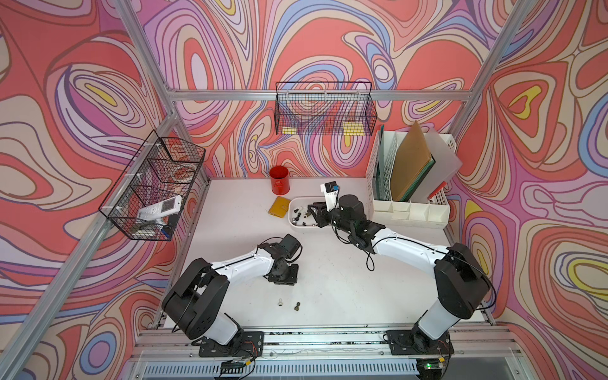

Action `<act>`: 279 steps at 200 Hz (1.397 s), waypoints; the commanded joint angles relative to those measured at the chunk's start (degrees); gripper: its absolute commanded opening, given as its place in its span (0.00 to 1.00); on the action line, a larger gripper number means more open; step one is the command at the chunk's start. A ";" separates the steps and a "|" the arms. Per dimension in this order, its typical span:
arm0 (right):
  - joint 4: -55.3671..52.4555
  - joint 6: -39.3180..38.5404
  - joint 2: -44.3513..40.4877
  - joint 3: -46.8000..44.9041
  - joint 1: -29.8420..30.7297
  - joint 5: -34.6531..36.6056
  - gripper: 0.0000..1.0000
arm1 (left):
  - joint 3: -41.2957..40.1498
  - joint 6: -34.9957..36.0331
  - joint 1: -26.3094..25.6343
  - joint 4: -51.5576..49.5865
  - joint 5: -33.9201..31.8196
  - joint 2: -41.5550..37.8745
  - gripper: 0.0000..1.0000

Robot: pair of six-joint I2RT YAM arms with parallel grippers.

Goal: Put the chess pieces into the storage box
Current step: Pick up the chess piece at the center of the board.

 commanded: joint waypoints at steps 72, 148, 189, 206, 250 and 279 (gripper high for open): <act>-2.44 -0.03 1.07 2.24 0.32 -0.02 0.29 | 4.28 2.55 0.04 -3.65 -7.70 9.13 0.31; -5.09 -0.15 -1.14 2.25 0.33 1.34 0.29 | 3.39 4.10 -0.05 -3.96 -9.72 8.09 0.14; -8.52 0.02 -2.90 3.05 0.32 4.50 0.29 | 12.15 6.68 -0.03 -3.62 -8.54 1.74 0.13; -9.91 0.16 -3.98 3.26 0.32 5.20 0.29 | 20.47 9.70 0.00 -4.51 -9.79 2.70 0.13; -10.41 -0.02 -8.95 -0.80 0.32 9.14 0.29 | 39.66 18.51 0.55 0.24 -15.06 12.57 0.13; -12.18 -1.31 -11.92 -3.23 0.32 13.40 0.30 | 46.91 21.27 2.07 10.20 -13.57 22.08 0.13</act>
